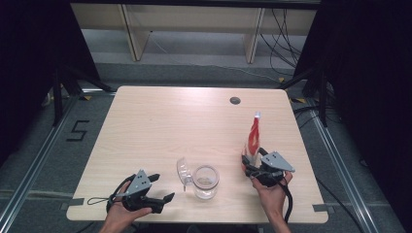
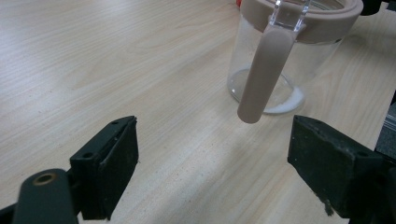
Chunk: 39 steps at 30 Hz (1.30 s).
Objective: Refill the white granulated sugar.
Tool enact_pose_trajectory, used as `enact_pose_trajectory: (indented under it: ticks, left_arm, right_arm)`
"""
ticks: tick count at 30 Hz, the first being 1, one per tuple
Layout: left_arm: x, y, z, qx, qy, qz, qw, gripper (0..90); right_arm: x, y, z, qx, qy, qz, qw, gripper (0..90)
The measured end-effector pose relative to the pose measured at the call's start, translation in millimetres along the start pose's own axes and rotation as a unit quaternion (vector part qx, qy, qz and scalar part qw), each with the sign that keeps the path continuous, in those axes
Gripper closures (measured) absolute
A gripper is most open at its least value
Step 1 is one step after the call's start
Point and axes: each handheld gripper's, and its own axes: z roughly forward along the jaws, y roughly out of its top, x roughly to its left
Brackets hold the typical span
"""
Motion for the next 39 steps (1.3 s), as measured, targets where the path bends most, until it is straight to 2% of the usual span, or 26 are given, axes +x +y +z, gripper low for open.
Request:
enact_pose_trajectory:
  ticks: [2,3,4,7,8,9,11,12,17,18,21,22,23,24,25,26,27,28,29,30,32,33,35,37,38,39]
  left_arm:
    - [1.5,0.6,-0.2,-0.001,-0.001,0.015,0.9999,15.8]
    - [1.5,0.5,-0.1,0.0,-0.001,0.015,0.9999,15.8]
    - [-0.3,-0.4,1.0,-0.004,-0.002,-0.003,1.0,15.8]
    - [-0.1,-0.5,1.2,-0.003,0.0,0.003,1.0,15.8]
    - [0.1,-0.4,0.9,-0.002,0.0,0.006,1.0,15.8]
    - [0.1,-0.4,0.8,-0.002,0.0,0.007,1.0,15.8]
    - [-0.3,-0.7,1.2,-0.003,0.0,0.005,1.0,15.9]
    - [-0.4,-0.8,1.4,-0.002,-0.002,0.005,1.0,15.9]
    - [-0.7,-0.8,1.4,0.005,0.001,0.018,0.9998,16.1]
    - [1.0,-0.2,0.2,0.013,0.003,0.031,0.9994,16.2]
    - [-0.3,-0.5,1.7,-0.001,-0.002,0.019,0.9998,16.3]
    - [-0.4,-0.6,1.8,-0.001,-0.002,0.019,0.9998,16.3]
    - [-0.7,-0.6,1.7,0.0,0.0,0.019,0.9998,16.4]
    - [1.2,-0.3,0.4,0.013,0.002,0.033,0.9994,16.4]
    - [-1.1,-0.7,2.0,0.001,-0.001,0.018,0.9998,16.4]
    - [-1.1,-0.6,2.0,0.0,-0.001,0.02,0.9998,16.5]
    - [-0.8,-0.5,1.7,0.002,-0.002,0.022,0.9997,16.5]
    - [-0.8,-0.5,1.6,0.002,-0.002,0.022,0.9998,16.5]
    - [-0.2,-0.5,1.3,0.005,-0.003,0.025,0.9997,16.5]
    - [-0.2,-0.6,1.3,0.005,-0.003,0.026,0.9997,16.5]
    - [0.1,-0.7,1.3,0.007,-0.002,0.026,0.9996,16.5]
    - [0.2,-0.7,1.2,0.008,-0.002,0.027,0.9996,16.5]
    - [-0.5,-0.8,1.5,0.004,-0.003,0.022,0.9998,16.5]
    - [-0.4,-0.6,1.5,0.004,-0.003,0.023,0.9997,16.5]
    - [0.0,-0.7,1.3,0.006,-0.002,0.025,0.9997,16.5]
    - [0.2,-0.7,1.2,0.008,-0.002,0.027,0.9996,16.5]
  right_arm:
    - [0.9,0.5,2.2,-0.003,-0.005,0.004,1.0,29.8]
    - [0.9,1.0,2.4,0.0,-0.005,0.005,1.0,29.8]
    - [0.7,1.3,3.1,0.0,-0.006,0.004,1.0,30.0]
    - [0.5,2.6,3.8,0.003,-0.003,0.003,1.0,31.2]
    - [2.3,3.5,2.0,0.014,-0.004,0.013,0.9998,31.6]
    - [-1.1,4.2,3.5,0.008,0.001,-0.005,0.9999,31.8]
    - [-3.8,5.1,3.6,0.008,0.006,-0.013,0.9999,32.4]
    - [-4.6,5.7,2.5,0.017,0.014,-0.009,0.9997,32.8]
    - [-15.5,5.4,1.9,0.012,0.039,-0.03,0.9987,34.4]
    - [-17.3,4.9,1.7,0.013,0.048,-0.028,0.9984,34.5]
    - [-23.7,3.2,2.4,-0.005,0.062,-0.043,0.9971,35.2]
    - [-26.6,3.7,1.1,0.01,0.078,-0.044,0.9959,35.7]
    - [-30.0,4.0,1.9,-0.004,0.074,-0.063,0.9953,36.0]
    - [-30.7,3.4,1.2,0.006,0.086,-0.059,0.9945,36.1]
    - [-31.8,3.2,1.9,0.003,0.095,-0.057,0.9938,36.1]
    - [-34.2,3.1,2.7,-0.01,0.092,-0.066,0.9935,36.1]
    - [-33.5,2.7,0.6,0.005,0.1,-0.055,0.9935,36.1]
    - [-36.1,3.1,2.1,-0.003,0.11,-0.074,0.9911,36.1]
    - [-39.1,3.4,2.1,-0.012,0.107,-0.098,0.9894,36.1]
    - [-39.4,3.2,2.1,-0.012,0.107,-0.096,0.9895,36.6]
    - [-35.0,2.4,-0.8,0.003,0.099,-0.06,0.9933,37.4]
    - [-34.6,2.3,-0.1,-0.01,0.087,-0.072,0.9936,37.3]
    - [-29.3,2.5,-2.3,0.003,0.077,-0.063,0.995,36.0]
    - [-25.5,2.6,-4.1,-0.01,0.058,-0.047,0.9971,33.2]
    - [-26.4,3.1,-5.2,-0.021,0.048,-0.054,0.9972,32.2]
    - [-23.7,3.0,-5.8,-0.023,0.04,-0.034,0.9984,29.5]
